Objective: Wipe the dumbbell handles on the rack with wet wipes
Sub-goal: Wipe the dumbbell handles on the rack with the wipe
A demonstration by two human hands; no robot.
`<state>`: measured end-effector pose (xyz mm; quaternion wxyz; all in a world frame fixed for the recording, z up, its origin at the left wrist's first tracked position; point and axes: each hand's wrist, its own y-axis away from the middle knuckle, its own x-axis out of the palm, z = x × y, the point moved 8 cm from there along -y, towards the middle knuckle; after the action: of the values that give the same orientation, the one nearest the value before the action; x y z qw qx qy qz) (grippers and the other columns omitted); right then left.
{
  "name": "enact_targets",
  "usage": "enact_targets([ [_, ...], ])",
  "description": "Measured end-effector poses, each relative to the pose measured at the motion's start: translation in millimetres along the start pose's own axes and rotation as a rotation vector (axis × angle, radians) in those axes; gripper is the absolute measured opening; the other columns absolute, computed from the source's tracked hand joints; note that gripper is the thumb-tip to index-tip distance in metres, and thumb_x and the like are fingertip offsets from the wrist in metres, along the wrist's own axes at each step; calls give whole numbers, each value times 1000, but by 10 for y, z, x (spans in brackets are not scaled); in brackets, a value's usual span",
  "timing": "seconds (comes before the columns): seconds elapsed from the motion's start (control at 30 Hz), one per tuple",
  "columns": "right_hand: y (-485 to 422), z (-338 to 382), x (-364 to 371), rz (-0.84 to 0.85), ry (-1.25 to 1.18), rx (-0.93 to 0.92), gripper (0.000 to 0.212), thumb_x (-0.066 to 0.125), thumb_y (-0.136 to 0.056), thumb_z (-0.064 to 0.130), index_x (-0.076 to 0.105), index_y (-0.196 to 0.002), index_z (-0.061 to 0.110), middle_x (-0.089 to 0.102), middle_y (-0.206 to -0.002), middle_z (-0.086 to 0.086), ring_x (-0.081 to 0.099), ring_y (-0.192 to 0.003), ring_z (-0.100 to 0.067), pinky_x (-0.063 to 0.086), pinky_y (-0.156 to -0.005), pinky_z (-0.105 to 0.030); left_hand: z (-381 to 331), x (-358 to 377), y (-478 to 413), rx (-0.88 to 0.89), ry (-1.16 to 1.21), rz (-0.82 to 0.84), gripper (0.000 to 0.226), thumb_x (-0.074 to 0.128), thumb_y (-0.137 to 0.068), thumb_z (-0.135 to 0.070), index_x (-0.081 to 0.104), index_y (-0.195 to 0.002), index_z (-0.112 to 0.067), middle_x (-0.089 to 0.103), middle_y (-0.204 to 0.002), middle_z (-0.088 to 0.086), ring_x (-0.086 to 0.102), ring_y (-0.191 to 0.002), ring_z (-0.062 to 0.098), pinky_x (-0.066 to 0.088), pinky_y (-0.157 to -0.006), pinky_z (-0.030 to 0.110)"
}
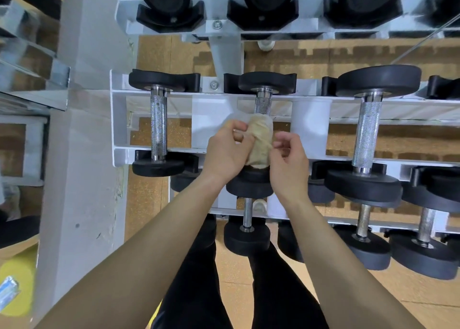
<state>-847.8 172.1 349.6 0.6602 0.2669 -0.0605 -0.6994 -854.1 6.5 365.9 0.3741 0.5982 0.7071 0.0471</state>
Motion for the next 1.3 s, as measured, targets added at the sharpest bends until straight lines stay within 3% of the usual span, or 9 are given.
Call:
enact_targets([
  [0.13, -62, -16, -74, 132, 249, -55, 13, 65, -93, 11, 68, -98, 23, 67, -84, 6, 55, -67, -1, 44, -63, -8, 1, 64, -91, 29, -33, 55, 13, 52, -100, -20, 63, -107, -23, 65, -92, -7, 58, -88, 13, 39, -66, 12],
  [0.23, -194, 89, -46, 160, 392, -105, 14, 65, -90, 9, 68, -91, 22, 65, -79, 11, 56, -68, -4, 46, -65, -15, -42, 22, -165, 59, -83, 31, 13, 55, -97, -13, 62, -101, -23, 66, -92, -6, 59, -89, 13, 43, -68, 14],
  [0.4, -441, 229, 107, 152, 509, -131, 23, 56, -81, -2, 64, -81, 20, 68, -81, 0, 62, -77, -20, 50, -70, -28, -129, -93, -222, 59, -88, -79, 17, 64, -87, -11, 59, -87, -27, 66, -81, -14, 58, -76, 2, 39, -61, 4],
  [0.63, -664, 405, -64, -101, 296, -94, 18, 57, -85, 2, 67, -92, 15, 64, -82, 7, 60, -80, -13, 38, -62, -1, -294, -174, -218, 127, 118, -228, 13, 70, -91, -18, 61, -88, -27, 63, -78, -14, 57, -69, -2, 43, -63, 8],
  [0.77, -703, 493, -4, -77, 243, 2, 23, 56, -88, 10, 73, -100, 19, 71, -95, 7, 66, -94, -15, 53, -85, -24, -376, -215, -355, 82, -7, -228, 6, 66, -90, -25, 63, -93, -22, 65, -80, -13, 61, -76, 7, 44, -66, 21],
  [0.87, -504, 482, -67, -129, 151, 80, 30, 48, -94, 13, 67, -117, 19, 66, -112, 6, 60, -105, -14, 49, -94, -29, -337, -166, -277, 110, -81, -174, 11, 63, -92, -24, 67, -87, -15, 64, -76, -3, 59, -74, 17, 44, -64, 27],
  [1.0, -343, 493, 172, 45, 19, 121, 15, 49, -100, 28, 59, -110, 23, 64, -102, 9, 60, -96, -8, 50, -87, -30, -179, -118, -22, 202, -75, -157, 18, 63, -95, -31, 77, -104, -26, 62, -89, -1, 60, -85, 15, 51, -77, 31],
  [1.17, -567, 476, 488, 139, 18, 198, 33, 62, -95, 47, 64, -107, 17, 70, -95, 6, 67, -90, -13, 51, -76, -29, 70, -85, 243, 142, 77, -285, 12, 60, -95, -22, 70, -98, -29, 55, -104, -12, 56, -100, 5, 43, -79, 10],
  [1.3, -664, 405, 660, 256, -289, 303, 24, 75, -90, 40, 72, -92, 16, 77, -88, -1, 75, -93, -23, 59, -86, -37, 210, -24, 280, -26, 315, -407, 14, 55, -97, -18, 58, -94, -32, 60, -104, -9, 57, -102, 11, 47, -91, 29],
])
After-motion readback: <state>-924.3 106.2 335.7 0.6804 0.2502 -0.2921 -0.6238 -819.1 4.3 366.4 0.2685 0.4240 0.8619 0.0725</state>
